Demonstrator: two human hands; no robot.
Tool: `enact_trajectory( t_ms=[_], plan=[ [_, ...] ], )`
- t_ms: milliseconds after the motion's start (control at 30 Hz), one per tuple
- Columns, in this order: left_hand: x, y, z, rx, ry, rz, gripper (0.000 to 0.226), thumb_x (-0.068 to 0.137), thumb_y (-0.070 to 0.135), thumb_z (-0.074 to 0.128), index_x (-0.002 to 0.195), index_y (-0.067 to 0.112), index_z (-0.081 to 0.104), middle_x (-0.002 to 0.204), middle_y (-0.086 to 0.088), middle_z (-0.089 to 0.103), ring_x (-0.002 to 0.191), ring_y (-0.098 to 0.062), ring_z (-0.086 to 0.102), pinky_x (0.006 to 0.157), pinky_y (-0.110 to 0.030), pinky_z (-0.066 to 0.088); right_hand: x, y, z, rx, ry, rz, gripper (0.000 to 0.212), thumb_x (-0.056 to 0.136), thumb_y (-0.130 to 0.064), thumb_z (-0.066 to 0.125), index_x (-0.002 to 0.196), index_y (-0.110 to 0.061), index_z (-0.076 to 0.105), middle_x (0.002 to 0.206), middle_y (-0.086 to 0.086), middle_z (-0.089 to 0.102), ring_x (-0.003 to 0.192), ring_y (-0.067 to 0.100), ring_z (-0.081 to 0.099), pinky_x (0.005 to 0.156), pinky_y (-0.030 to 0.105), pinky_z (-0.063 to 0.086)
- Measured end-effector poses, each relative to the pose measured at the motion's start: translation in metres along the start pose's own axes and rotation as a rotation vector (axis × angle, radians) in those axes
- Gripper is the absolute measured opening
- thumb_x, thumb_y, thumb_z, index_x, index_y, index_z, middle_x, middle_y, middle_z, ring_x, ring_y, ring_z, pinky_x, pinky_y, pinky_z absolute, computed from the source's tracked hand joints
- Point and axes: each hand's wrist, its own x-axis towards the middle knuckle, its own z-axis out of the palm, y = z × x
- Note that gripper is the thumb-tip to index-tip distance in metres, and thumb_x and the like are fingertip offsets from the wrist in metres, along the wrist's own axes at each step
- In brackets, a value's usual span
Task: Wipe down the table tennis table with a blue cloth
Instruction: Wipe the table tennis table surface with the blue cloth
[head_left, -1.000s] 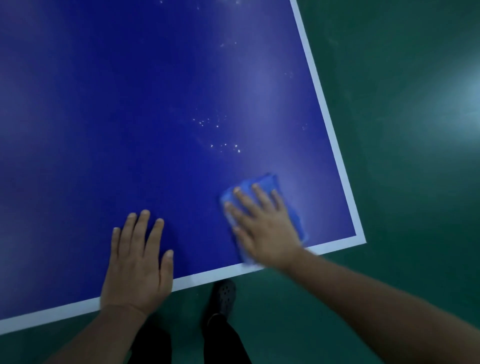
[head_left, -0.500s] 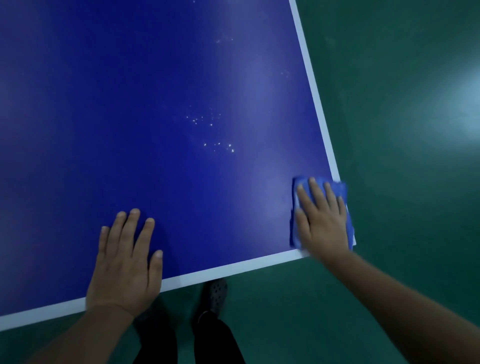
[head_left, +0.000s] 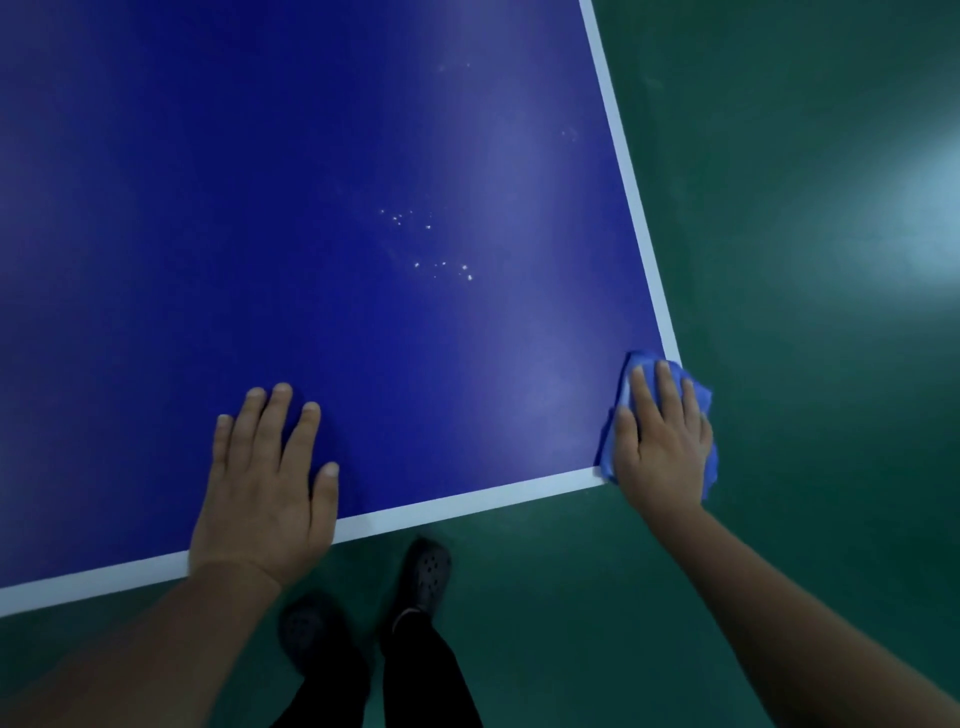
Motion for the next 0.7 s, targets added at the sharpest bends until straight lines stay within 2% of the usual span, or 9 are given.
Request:
enact_trajectory(
  t_ms=[100, 167, 300, 367, 433, 500, 567, 633, 700],
  plan=[
    [0.002, 0.000, -0.001, -0.050, 0.012, 0.003, 0.069, 0.096, 0.047, 0.025, 0.150, 0.006, 0.037, 0.162, -0.016, 0.021, 0.152, -0.029, 0.007, 0.124, -0.045, -0.002, 0.011, -0.030, 0.002, 0.033, 0.018, 0.202, 0.057, 0.100, -0.044, 0.030, 0.155, -0.032, 0.032, 0.165, -0.003, 0.021, 0.152, 0.028, 0.016, 0.120, 0.054, 0.015],
    [0.000, -0.003, -0.004, -0.149, 0.030, 0.023, 0.069, 0.095, 0.049, 0.026, 0.149, 0.009, 0.039, 0.162, -0.012, 0.021, 0.153, -0.025, 0.006, 0.124, -0.044, -0.002, 0.010, -0.069, 0.005, 0.037, 0.011, 0.223, 0.055, 0.103, -0.045, 0.030, 0.157, -0.034, 0.024, 0.167, -0.004, 0.015, 0.152, 0.028, 0.012, 0.120, 0.056, 0.012],
    [-0.004, -0.023, -0.018, -0.497, 0.090, -0.005, 0.066, 0.093, 0.045, 0.030, 0.147, 0.009, 0.043, 0.160, -0.009, 0.029, 0.151, -0.023, 0.015, 0.124, -0.040, 0.000, -0.024, -0.188, 0.023, -0.009, -0.008, -0.182, 0.056, 0.101, -0.047, 0.028, 0.156, -0.036, 0.024, 0.166, -0.005, 0.018, 0.152, 0.030, 0.015, 0.120, 0.057, 0.015],
    [-0.012, -0.050, -0.024, -0.449, 0.161, -0.110, 0.062, 0.093, 0.039, 0.033, 0.145, 0.008, 0.044, 0.157, -0.012, 0.033, 0.149, -0.028, 0.020, 0.123, -0.047, 0.004, -0.069, -0.232, 0.035, -0.016, -0.053, -0.522, 0.055, 0.100, -0.047, 0.029, 0.154, -0.035, 0.031, 0.164, -0.004, 0.025, 0.151, 0.032, 0.020, 0.118, 0.060, 0.018],
    [-0.023, -0.082, -0.029, -0.319, 0.183, -0.203, 0.060, 0.092, 0.037, 0.035, 0.144, 0.008, 0.044, 0.156, -0.013, 0.035, 0.148, -0.030, 0.021, 0.122, -0.051, 0.005, -0.103, -0.230, 0.039, -0.041, -0.108, -0.853, 0.052, 0.100, -0.046, 0.033, 0.150, -0.035, 0.040, 0.161, -0.003, 0.033, 0.148, 0.033, 0.027, 0.116, 0.059, 0.021],
    [-0.031, -0.109, -0.032, -0.205, 0.157, -0.216, 0.061, 0.091, 0.037, 0.035, 0.143, 0.006, 0.045, 0.155, -0.015, 0.035, 0.147, -0.032, 0.022, 0.121, -0.055, 0.005, -0.091, -0.195, 0.031, -0.053, -0.106, -0.946, 0.051, 0.099, -0.046, 0.036, 0.148, -0.034, 0.045, 0.158, -0.003, 0.039, 0.145, 0.034, 0.034, 0.114, 0.057, 0.024],
    [-0.035, -0.124, -0.031, -0.139, 0.122, -0.189, 0.063, 0.091, 0.038, 0.033, 0.143, 0.006, 0.045, 0.155, -0.016, 0.035, 0.147, -0.034, 0.022, 0.120, -0.056, 0.004, -0.063, -0.151, 0.021, -0.094, -0.063, -0.743, 0.054, 0.099, -0.047, 0.032, 0.150, -0.033, 0.043, 0.158, -0.001, 0.038, 0.145, 0.035, 0.034, 0.113, 0.060, 0.029],
    [-0.038, -0.130, -0.027, -0.118, 0.105, -0.169, 0.065, 0.092, 0.041, 0.029, 0.145, 0.006, 0.043, 0.158, -0.015, 0.031, 0.149, -0.032, 0.017, 0.121, -0.054, 0.001, -0.031, -0.117, 0.009, -0.102, -0.074, -0.346, 0.055, 0.101, -0.048, 0.026, 0.154, -0.035, 0.032, 0.164, -0.004, 0.026, 0.151, 0.030, 0.021, 0.118, 0.057, 0.021],
    [-0.042, -0.131, -0.022, -0.123, 0.118, -0.149, 0.065, 0.094, 0.043, 0.026, 0.146, 0.007, 0.042, 0.159, -0.015, 0.029, 0.150, -0.031, 0.014, 0.123, -0.050, -0.002, -0.018, -0.121, 0.005, 0.019, -0.028, 0.036, 0.054, 0.103, -0.046, 0.027, 0.156, -0.038, 0.024, 0.167, -0.008, 0.015, 0.153, 0.026, 0.011, 0.121, 0.055, 0.012]
  ],
)
